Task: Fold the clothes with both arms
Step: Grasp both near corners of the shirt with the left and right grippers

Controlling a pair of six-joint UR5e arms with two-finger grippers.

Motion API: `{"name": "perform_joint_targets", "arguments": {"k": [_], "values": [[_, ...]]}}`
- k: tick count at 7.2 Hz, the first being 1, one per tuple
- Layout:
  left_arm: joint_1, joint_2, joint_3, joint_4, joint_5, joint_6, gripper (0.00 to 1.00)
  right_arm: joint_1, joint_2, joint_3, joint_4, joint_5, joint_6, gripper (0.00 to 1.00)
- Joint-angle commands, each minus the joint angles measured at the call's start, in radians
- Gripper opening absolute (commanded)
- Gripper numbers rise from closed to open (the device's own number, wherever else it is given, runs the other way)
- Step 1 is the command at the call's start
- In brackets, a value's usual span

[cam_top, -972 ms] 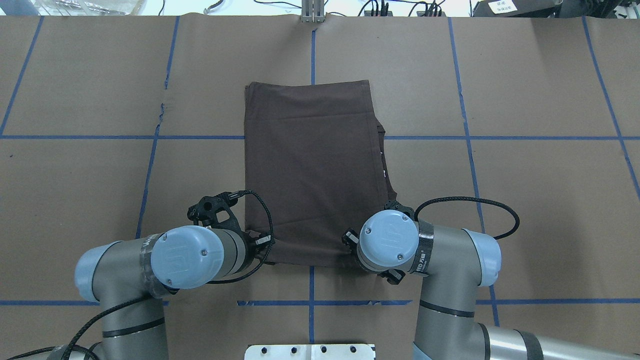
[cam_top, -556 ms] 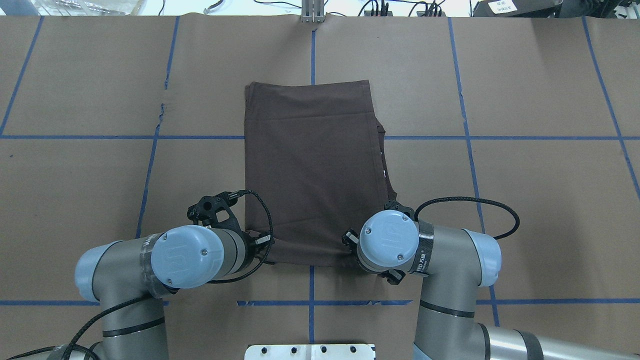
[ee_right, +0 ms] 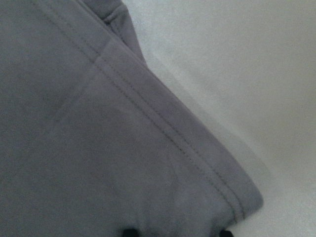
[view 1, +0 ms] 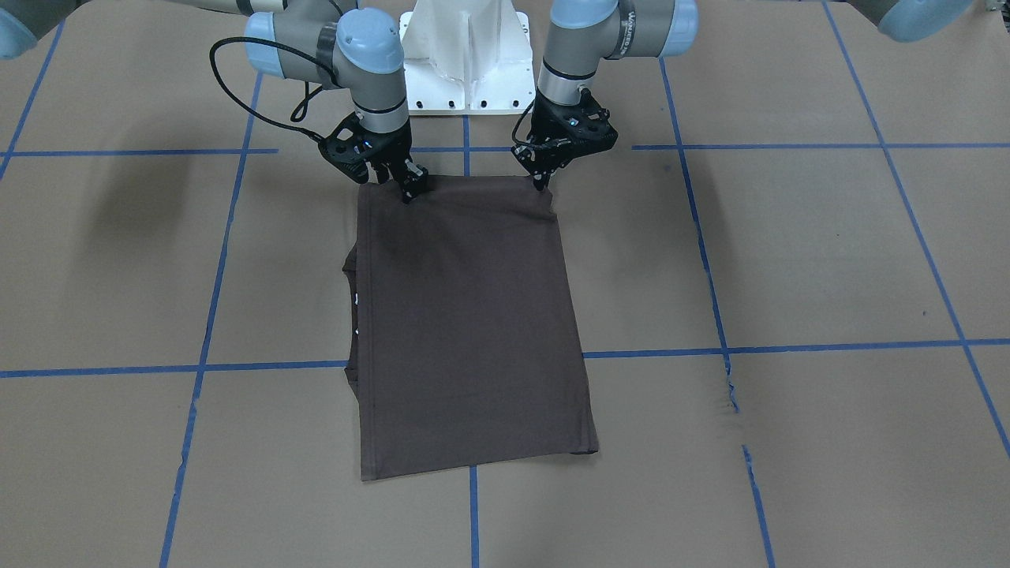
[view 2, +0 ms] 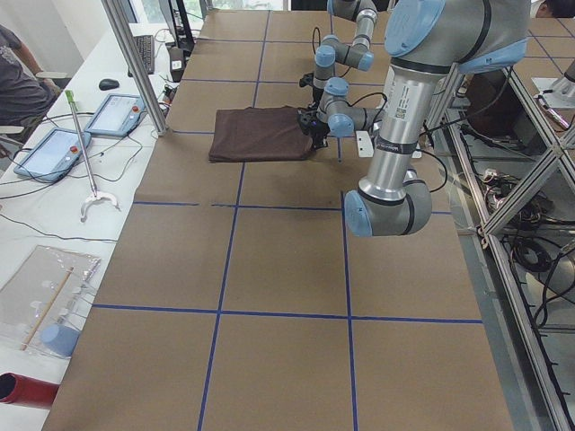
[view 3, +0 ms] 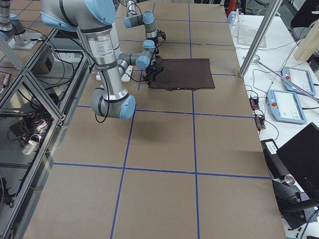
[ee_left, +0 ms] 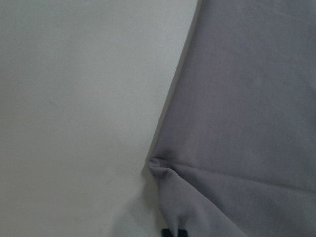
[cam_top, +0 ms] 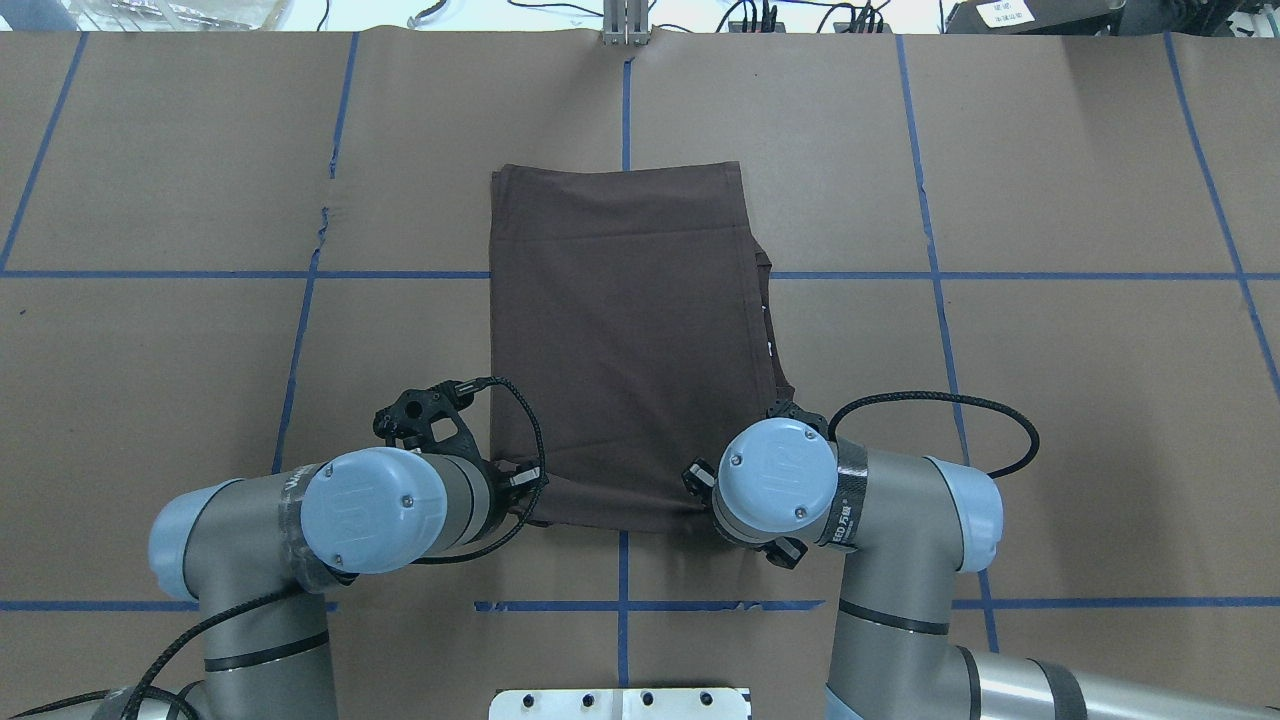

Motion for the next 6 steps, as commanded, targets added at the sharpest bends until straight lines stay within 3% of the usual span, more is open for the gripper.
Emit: {"name": "perform_joint_targets", "arguments": {"k": [1,6], "values": [[0.0,0.0,0.0,0.0,0.0,0.0,0.0,0.002,0.007,0.0,-0.001,0.0,0.0,0.0],[0.0,-0.003,-0.002,-0.001,0.0,0.0,0.0,0.002,0.016,0.005,0.0,-0.001,0.0,0.0]]}}
